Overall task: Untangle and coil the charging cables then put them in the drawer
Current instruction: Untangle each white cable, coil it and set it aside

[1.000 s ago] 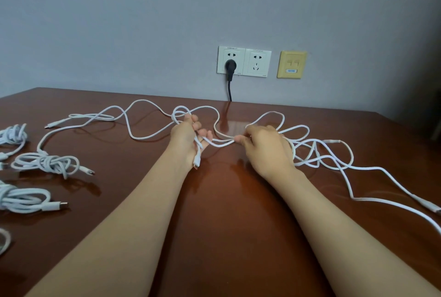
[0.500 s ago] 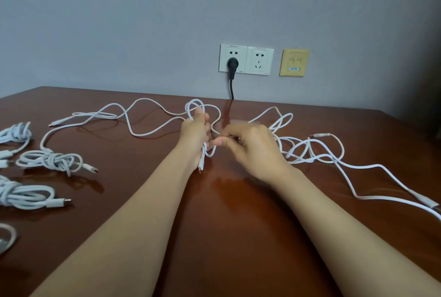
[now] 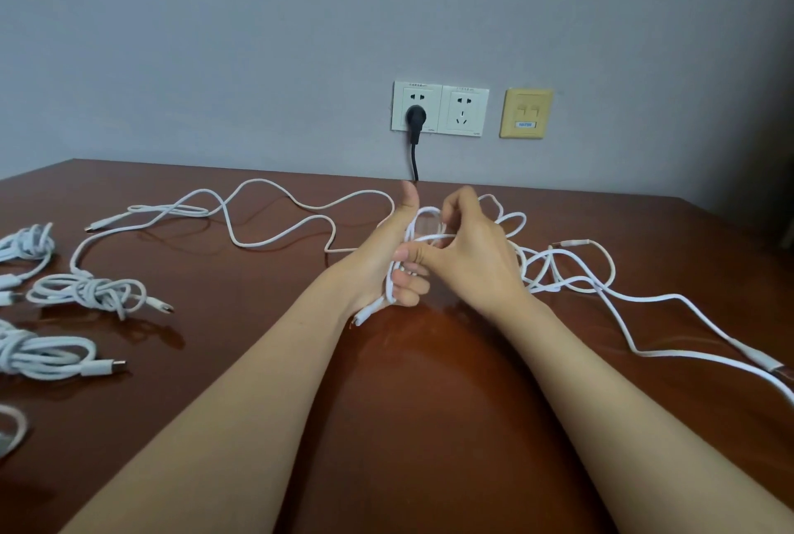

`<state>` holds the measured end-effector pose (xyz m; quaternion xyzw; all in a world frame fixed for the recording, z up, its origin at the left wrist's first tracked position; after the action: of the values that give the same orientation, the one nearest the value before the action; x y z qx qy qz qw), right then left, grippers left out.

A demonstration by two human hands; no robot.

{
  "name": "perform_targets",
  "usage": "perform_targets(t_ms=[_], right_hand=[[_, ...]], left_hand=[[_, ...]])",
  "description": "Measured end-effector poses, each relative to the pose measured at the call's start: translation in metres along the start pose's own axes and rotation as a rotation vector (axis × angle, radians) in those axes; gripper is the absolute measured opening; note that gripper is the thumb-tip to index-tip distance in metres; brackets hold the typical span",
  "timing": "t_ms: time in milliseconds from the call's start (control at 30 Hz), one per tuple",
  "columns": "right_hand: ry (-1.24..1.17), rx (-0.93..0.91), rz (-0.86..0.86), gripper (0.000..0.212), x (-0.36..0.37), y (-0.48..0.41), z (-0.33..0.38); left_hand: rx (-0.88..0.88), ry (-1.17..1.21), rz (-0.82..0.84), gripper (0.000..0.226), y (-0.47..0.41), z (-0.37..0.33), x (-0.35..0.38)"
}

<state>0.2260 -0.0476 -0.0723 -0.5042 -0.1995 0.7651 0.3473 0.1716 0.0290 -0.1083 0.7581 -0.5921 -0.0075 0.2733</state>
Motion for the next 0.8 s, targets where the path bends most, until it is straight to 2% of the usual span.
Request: perform_targets(t_ms=[133,200,333,400,533,667,800], right_hand=[[-0.140,-0.063,0.082,0.027,0.006,0.000,-0.006],[-0.223,-0.051,0.053,0.023,0.006,-0.001,-0.009],[-0.233,-0.014,-0.117,0.015,-0.004,-0.005,-0.016],[-0.194,-0.018,-0.129,0.013,-0.006,-0.004,-0.019],[-0.084,-0.030,-0.058,0.023,-0.003,-0.002,-0.016],[0.081,-0.008,-0.069,0.031,-0.008,-0.003,-0.017],[0.145,0.020,-0.061,0.031,-0.010,-0.004,-0.022]], left_hand=[[0.012,-0.170,-0.008,0.042,0.006,0.001,0.005],[0.022,-0.240,-0.009,0.026,0.008,0.001,0.006],[0.014,-0.354,-0.023,0.031,0.007,0.003,0.009],[0.011,-0.379,-0.073,0.032,0.005,0.003,0.012],[0.052,-0.309,-0.162,0.036,0.000,0.000,0.009],[0.141,-0.116,-0.187,0.032,0.000,-0.005,-0.001],[0.220,0.069,-0.242,0.032,0.002,-0.010,-0.015]])
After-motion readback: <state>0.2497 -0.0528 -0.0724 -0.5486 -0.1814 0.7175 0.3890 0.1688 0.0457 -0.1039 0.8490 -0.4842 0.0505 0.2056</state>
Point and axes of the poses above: each hand's wrist, its own y-axis away from the middle knuckle, its own x-axis out of the palm, z = x × y, the point moved 5 cm from there along -y, towards the middle knuckle, and after that the axes turned 14 degrees about -x, right-handed, at the moved point
